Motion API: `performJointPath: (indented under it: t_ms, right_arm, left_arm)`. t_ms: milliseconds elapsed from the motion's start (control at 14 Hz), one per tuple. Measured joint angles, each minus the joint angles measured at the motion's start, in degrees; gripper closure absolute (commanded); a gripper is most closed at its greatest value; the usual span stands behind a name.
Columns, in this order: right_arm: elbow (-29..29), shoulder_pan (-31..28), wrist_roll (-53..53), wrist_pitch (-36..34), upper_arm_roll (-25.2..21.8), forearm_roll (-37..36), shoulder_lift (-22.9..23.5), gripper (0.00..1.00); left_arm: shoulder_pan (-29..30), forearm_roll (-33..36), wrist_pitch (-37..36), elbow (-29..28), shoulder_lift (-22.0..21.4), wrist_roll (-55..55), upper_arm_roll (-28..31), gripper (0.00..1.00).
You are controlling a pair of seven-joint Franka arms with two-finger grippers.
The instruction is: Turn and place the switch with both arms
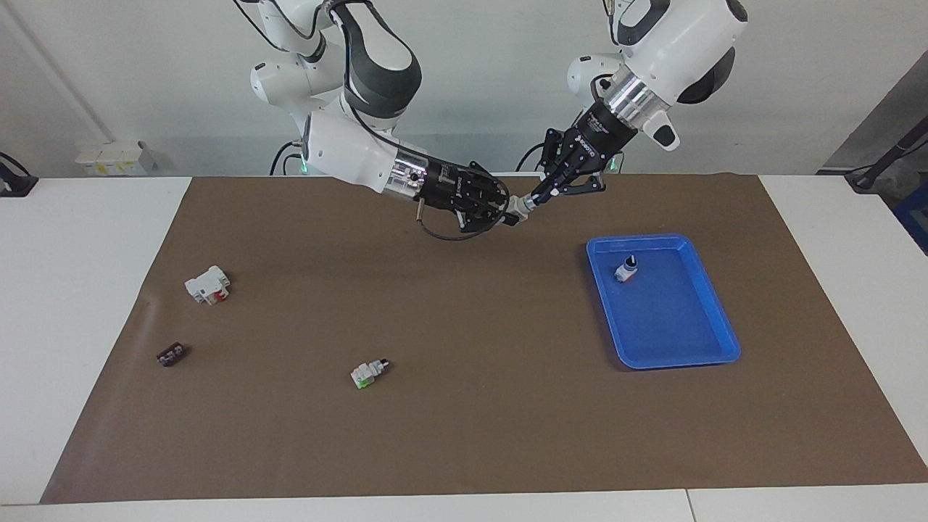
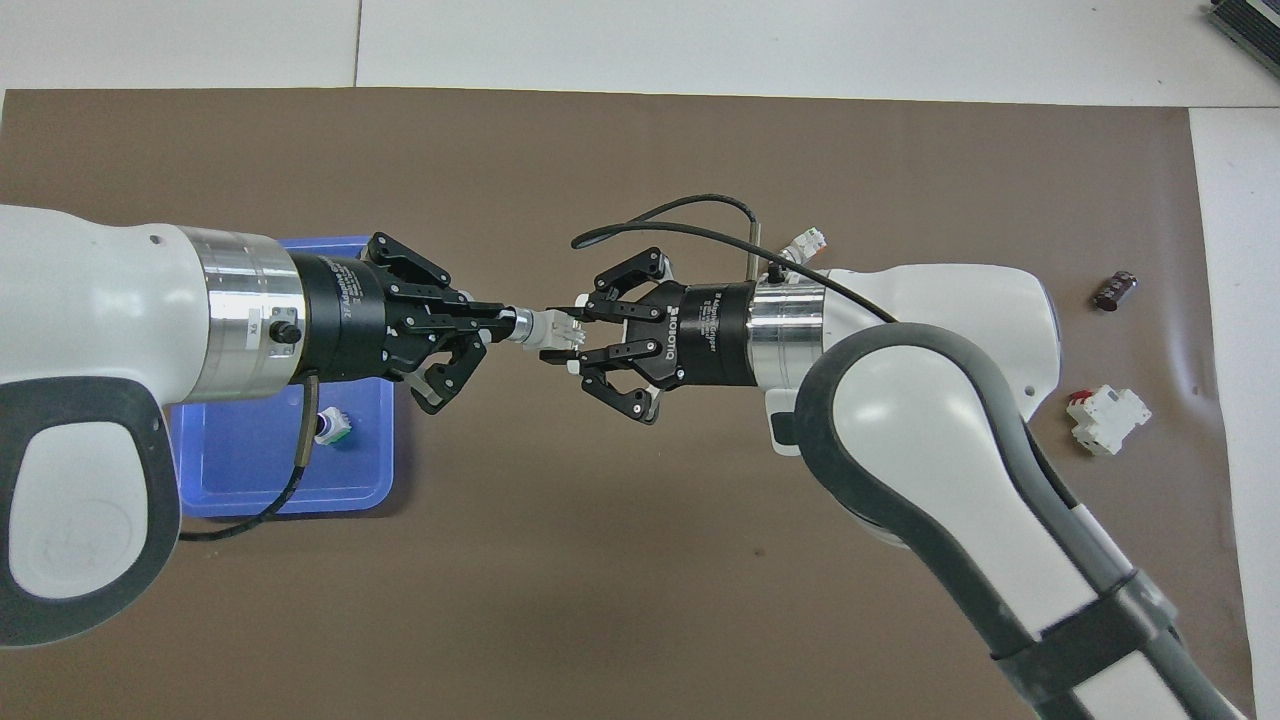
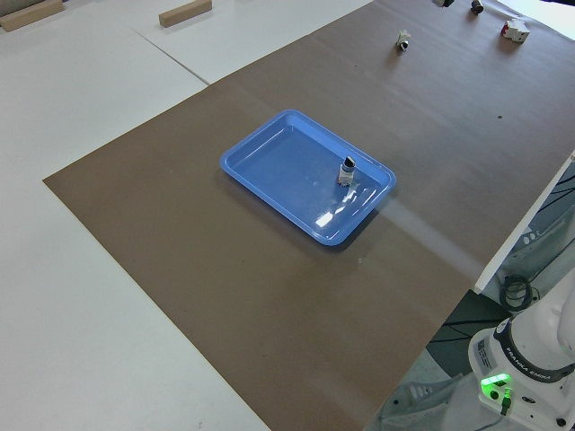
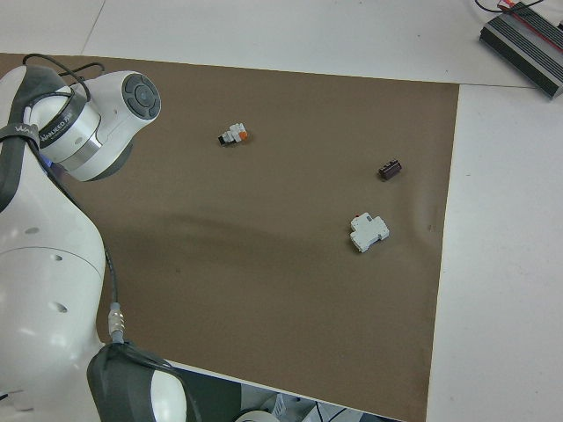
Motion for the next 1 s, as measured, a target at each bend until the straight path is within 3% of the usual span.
performJointPath:
  t_ms: [502,645,788,1003]
  right_arm:
    - [0.6,0.2,0.0,0.5,0.1,0.0,0.5,1.0]
    - [0.7,0.2,0.0,0.5,0.2,0.0,0.5,0.75]
    - [0.7,0.2,0.0,0.5,0.2,0.0,0.5,0.0]
    - [1.5,0.4,-0.1,0.5,0.5,-6.3,0.1,0.0]
  left_arm:
    - [0.4,-0.2,0.0,0.0,0.0,-0.6,0.1,1.0]
    - [0.4,-0.2,0.0,0.0,0.0,-0.6,0.1,1.0]
    - [0.4,-0.2,0.0,0.0,0.0,-0.6,0.1,1.0]
    - [0.4,-0.3,0.5,0.0,0.0,-0.8,0.1,1.0]
